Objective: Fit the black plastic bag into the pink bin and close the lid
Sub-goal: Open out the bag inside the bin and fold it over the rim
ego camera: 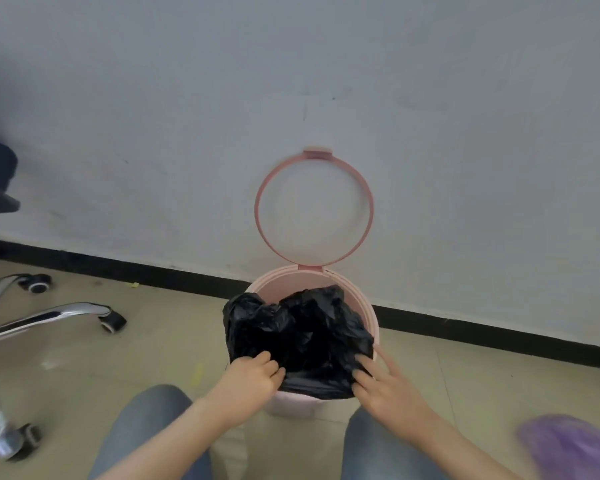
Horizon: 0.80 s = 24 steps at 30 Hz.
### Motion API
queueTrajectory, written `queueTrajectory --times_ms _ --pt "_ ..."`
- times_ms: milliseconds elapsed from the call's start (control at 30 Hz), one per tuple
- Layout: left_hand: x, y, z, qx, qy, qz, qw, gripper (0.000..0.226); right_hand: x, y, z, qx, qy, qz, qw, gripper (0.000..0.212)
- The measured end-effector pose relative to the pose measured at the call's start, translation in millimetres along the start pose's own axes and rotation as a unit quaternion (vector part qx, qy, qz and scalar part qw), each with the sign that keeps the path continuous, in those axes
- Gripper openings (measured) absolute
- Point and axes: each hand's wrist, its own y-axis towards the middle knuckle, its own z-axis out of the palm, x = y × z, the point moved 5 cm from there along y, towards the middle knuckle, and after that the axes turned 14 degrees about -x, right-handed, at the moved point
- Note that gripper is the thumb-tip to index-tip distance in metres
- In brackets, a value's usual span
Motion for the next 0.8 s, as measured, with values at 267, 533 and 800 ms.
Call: queueTrajectory --times_ms 267,533,800 --pt "-13 -23 8 -0.069 -0.076 -0.077 0.992 0.048 -1 -30 16 0.026 0.065 0.12 0.99 0.042" --pt "-41 43 5 -0.062 -0.138 -0.14 0.979 0.03 -2 -34 21 0.016 0.115 0.148 0.982 0.045" --pt "-40 17 50 0.062 -0.077 -0.119 0.988 0.065 -27 -51 35 0.128 0.3 0.508 0.797 0.051"
